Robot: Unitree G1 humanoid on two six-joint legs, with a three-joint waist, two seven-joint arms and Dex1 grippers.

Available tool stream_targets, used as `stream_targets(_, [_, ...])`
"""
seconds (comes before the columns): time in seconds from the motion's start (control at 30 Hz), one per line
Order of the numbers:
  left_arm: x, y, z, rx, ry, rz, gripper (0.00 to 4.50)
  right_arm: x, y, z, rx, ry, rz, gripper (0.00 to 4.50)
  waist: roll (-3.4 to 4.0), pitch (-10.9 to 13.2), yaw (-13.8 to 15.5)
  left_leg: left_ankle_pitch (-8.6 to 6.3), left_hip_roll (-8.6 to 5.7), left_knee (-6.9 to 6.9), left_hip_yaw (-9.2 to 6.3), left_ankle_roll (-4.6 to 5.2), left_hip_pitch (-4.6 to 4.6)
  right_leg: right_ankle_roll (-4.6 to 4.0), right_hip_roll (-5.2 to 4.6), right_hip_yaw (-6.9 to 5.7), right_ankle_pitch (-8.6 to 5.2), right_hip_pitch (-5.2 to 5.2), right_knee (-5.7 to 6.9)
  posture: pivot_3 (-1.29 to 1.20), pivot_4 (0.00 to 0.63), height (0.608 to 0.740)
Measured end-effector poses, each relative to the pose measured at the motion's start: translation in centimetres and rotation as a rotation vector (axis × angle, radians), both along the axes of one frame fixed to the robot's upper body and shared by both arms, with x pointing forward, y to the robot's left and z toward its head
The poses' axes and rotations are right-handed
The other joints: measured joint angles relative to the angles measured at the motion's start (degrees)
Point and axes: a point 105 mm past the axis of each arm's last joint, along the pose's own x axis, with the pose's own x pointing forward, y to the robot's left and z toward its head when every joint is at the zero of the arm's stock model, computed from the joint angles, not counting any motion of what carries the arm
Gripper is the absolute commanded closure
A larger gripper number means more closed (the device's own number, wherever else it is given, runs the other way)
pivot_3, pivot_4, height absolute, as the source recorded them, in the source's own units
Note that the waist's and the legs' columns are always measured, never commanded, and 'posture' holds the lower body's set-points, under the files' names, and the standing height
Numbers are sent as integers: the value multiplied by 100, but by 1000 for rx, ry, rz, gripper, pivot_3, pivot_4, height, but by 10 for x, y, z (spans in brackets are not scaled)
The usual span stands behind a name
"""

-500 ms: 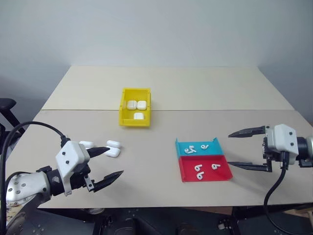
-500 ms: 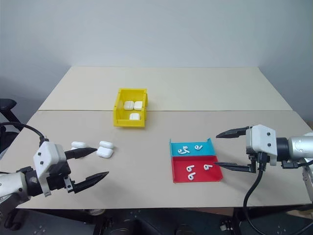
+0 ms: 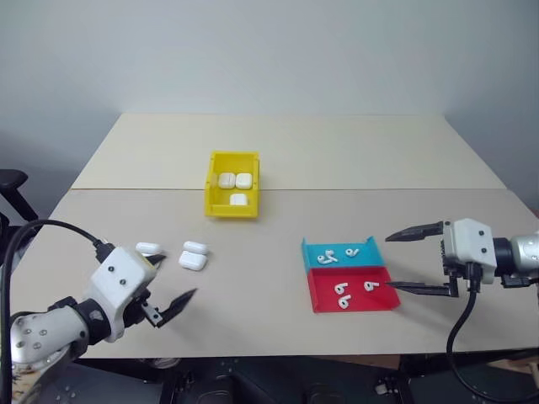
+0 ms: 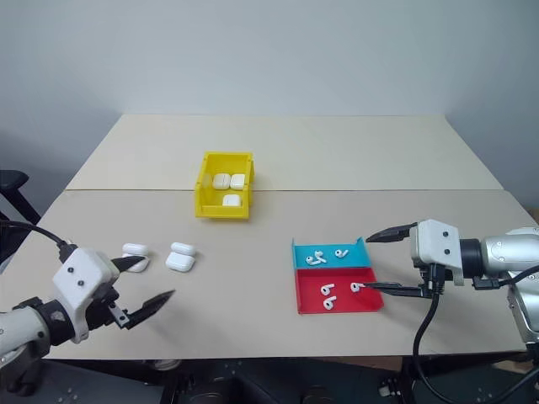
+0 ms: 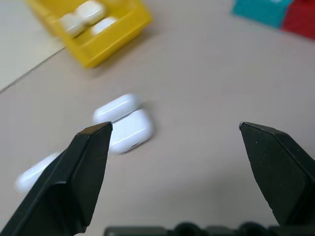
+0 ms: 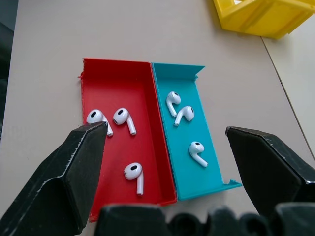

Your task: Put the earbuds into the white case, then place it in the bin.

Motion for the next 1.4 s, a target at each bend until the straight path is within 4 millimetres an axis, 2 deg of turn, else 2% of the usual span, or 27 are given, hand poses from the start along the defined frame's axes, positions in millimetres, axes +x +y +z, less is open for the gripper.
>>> stream_targets(0.2, [15,10,12,-15,-50,215,0,2,-1,-2,-6,2,-2,36,-1,-1,21,1,-1,5,-14,-1,4,0,1,-5,0,6,9,0,150,740])
stream_targets(0.37, [18,20,8,47,154,310,0,5,0,-2,-11,6,-1,36,-6,-1,-6,1,-2,6,-21,-2,1,5,3,-4,2,3,8,0,150,740])
stream_targets(0.43, [17,27,5,90,232,317,0,2,-2,-8,-14,30,-9,36,-10,0,-16,2,-2,-2,-28,-4,1,4,4,-4,2,-1,6,0,150,740])
stream_targets(0.53, [25,40,10,115,302,347,0,-3,-2,-18,-17,70,-17,36,-9,0,3,2,-3,-3,-32,-5,2,3,1,-5,1,-2,7,0,150,740])
stream_targets(0.67, [36,53,13,111,400,387,0,-6,4,-18,-20,72,-12,36,-11,1,1,2,-6,1,-28,-5,4,4,-3,-4,2,2,8,0,150,740])
stream_targets(0.87, [58,60,3,63,543,448,0,-6,4,-22,-17,101,-46,36,-13,2,14,2,-8,-2,-24,-6,-3,4,-1,-6,2,-4,6,0,150,740])
stream_targets(1.1, [83,59,-6,56,578,530,0,-7,-2,-19,-48,114,-75,36,-18,5,38,3,-9,-1,-23,-8,-7,4,-1,-5,2,-7,7,0,150,740])
stream_targets(1.27, [89,60,-21,40,612,588,0,-6,-7,-15,-61,119,-101,36,-21,6,19,6,-9,0,-25,-12,-7,5,-1,-5,2,-7,8,0,150,740])
stream_targets(1.4, [95,56,-23,14,616,600,0,-5,-10,-11,-69,114,-114,36,-21,6,40,7,-10,3,-25,-13,-6,5,-2,-6,3,-4,9,0,150,740])
